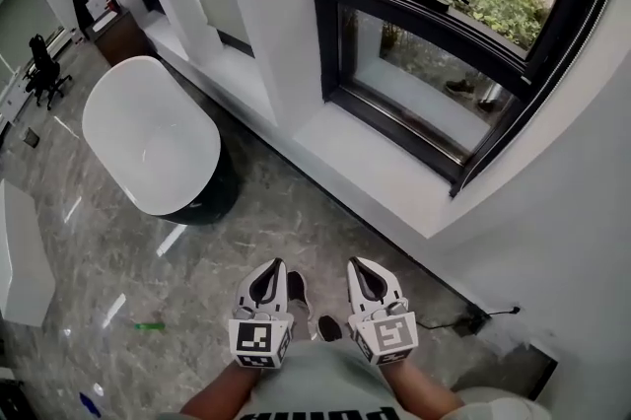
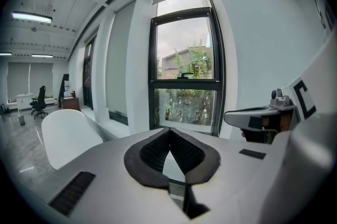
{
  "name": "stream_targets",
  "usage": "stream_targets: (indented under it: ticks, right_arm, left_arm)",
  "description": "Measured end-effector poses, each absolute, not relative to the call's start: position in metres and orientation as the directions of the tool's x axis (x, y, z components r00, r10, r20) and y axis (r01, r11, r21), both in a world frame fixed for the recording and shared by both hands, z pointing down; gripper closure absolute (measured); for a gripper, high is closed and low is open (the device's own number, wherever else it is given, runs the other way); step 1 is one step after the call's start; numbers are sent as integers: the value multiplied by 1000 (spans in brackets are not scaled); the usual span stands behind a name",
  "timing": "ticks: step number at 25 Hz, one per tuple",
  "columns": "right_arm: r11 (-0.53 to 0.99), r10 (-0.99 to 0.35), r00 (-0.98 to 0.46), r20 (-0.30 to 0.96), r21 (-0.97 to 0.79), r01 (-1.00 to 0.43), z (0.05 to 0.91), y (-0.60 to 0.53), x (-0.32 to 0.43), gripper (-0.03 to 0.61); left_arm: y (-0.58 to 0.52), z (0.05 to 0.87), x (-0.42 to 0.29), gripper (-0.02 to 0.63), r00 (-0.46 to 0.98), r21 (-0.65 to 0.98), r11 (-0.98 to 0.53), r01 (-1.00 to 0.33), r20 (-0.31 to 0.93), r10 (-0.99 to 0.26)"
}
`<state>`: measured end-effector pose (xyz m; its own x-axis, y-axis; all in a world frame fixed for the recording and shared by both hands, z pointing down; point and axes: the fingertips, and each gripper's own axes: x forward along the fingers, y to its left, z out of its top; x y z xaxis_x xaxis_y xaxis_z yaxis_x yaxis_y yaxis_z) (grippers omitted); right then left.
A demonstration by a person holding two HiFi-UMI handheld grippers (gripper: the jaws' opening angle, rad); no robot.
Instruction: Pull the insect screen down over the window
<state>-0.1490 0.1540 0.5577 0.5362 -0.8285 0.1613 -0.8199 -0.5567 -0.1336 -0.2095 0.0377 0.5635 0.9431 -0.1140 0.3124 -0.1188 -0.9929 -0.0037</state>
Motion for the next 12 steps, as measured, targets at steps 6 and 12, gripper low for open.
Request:
stream_targets:
  ticks: [6,12]
  right_arm:
    - [-649,-756,626,192,-102,-754,556,156,-115,583]
    - [-740,-664,707,243,-77,-668,557,138,-72,583]
  left_arm:
    - [46,564,-147,601,956,32,-998,45,288,52]
    - [24,551,-86,601,954,57,-985,165,246,174]
